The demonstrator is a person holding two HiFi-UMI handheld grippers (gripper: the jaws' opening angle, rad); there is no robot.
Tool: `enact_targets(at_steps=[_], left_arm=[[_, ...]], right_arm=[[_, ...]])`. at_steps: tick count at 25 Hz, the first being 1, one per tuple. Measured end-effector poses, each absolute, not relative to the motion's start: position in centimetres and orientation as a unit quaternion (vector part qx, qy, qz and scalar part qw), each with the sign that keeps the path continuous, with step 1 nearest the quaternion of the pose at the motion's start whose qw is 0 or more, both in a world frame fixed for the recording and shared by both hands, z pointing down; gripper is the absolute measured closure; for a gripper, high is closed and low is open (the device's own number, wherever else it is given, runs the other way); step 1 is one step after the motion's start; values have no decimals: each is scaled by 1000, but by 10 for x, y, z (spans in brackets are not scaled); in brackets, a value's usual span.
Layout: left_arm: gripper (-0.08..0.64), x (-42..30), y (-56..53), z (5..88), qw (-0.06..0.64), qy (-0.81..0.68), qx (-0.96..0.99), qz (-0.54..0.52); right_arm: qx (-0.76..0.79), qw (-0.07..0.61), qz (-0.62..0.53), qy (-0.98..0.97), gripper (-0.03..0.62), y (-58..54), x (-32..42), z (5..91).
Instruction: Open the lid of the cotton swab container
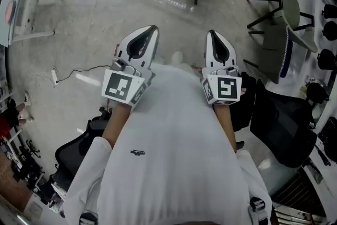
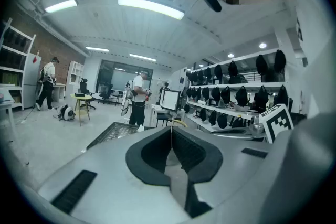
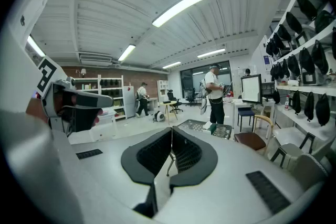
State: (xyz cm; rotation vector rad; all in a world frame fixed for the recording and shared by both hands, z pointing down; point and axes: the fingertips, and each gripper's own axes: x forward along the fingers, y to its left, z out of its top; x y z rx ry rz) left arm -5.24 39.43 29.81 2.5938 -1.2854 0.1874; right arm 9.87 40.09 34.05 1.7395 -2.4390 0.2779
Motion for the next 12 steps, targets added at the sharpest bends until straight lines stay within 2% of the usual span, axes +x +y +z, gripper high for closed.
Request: enact_targets(at_steps=[12], left_arm=[[552,-3,416,293,112,-411,901,74]], right_arm=[[577,49,108,-808,589,422,138,333]])
